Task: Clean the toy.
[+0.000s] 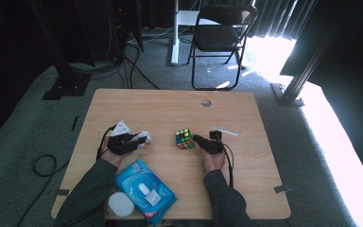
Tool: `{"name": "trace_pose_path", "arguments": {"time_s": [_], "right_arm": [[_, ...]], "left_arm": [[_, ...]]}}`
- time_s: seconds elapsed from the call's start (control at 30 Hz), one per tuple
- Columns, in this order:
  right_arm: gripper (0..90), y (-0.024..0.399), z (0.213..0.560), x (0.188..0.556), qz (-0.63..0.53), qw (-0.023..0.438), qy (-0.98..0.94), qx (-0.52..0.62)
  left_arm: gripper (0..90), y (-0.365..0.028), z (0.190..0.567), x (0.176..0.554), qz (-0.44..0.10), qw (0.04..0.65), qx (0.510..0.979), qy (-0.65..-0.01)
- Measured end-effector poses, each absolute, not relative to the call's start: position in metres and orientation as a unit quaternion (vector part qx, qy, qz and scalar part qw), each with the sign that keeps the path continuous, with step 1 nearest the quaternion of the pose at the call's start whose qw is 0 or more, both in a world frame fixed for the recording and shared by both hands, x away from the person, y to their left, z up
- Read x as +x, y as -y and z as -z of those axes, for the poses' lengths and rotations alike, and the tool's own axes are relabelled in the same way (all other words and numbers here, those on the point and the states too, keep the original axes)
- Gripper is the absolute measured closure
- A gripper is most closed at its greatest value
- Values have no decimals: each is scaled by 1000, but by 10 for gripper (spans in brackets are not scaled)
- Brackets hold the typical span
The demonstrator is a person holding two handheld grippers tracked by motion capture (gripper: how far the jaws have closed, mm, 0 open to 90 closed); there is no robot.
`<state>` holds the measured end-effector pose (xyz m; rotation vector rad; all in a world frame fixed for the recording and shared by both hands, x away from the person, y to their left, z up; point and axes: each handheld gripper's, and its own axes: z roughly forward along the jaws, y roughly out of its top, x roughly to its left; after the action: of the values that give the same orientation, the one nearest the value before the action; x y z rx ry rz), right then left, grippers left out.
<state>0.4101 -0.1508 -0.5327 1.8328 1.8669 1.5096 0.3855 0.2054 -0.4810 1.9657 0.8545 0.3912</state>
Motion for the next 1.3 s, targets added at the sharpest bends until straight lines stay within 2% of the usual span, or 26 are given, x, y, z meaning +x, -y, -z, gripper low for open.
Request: {"name": "trace_pose_path", "arguments": {"time_s": [0.1,0.13,0.17,0.23,0.3,0.33,0.37,0.47,0.57,0.9,1.03,1.07,1.13,1.3], "right_arm": [[689,151,531,407,-507,78,-620,594],[689,151,531,407,-507,78,-620,594],[585,150,526,406,-504,101,-635,577],[471,149,519,405,-508,122,-657,544],[385,145,513,405,-500,145,-692,500],[385,145,513,405,-500,145,-692,500],[293,139,510,408,-475,161,-735,457],[221,132,512,414,-443,170,-781,405],[196,130,515,422,-440,154,-801,377],[147,125,526,436,-429,152,-832,318],[165,122,528,439,-416,153,-843,306],[226,120,530,440,-409,156,-848,298],[257,119,532,439,-410,162,-848,295],[282,119,534,440,-411,161,-845,302]], "left_arm": [[742,-206,481,386,-160,462,800,-348],[741,-206,481,386,-160,462,800,-348],[741,-206,480,386,-160,464,798,-349],[741,-207,479,385,-161,464,799,-348],[741,-207,479,385,-161,464,799,-348],[740,-207,479,385,-161,464,799,-348],[739,-206,480,385,-160,465,798,-348],[737,-205,480,386,-158,463,800,-347],[736,-205,481,386,-157,462,801,-346],[733,-202,482,386,-154,460,804,-343],[732,-203,482,386,-154,460,804,-344],[732,-203,482,386,-154,460,804,-345],[732,-204,481,386,-154,460,803,-345],[731,-203,481,386,-154,460,805,-343]]}}
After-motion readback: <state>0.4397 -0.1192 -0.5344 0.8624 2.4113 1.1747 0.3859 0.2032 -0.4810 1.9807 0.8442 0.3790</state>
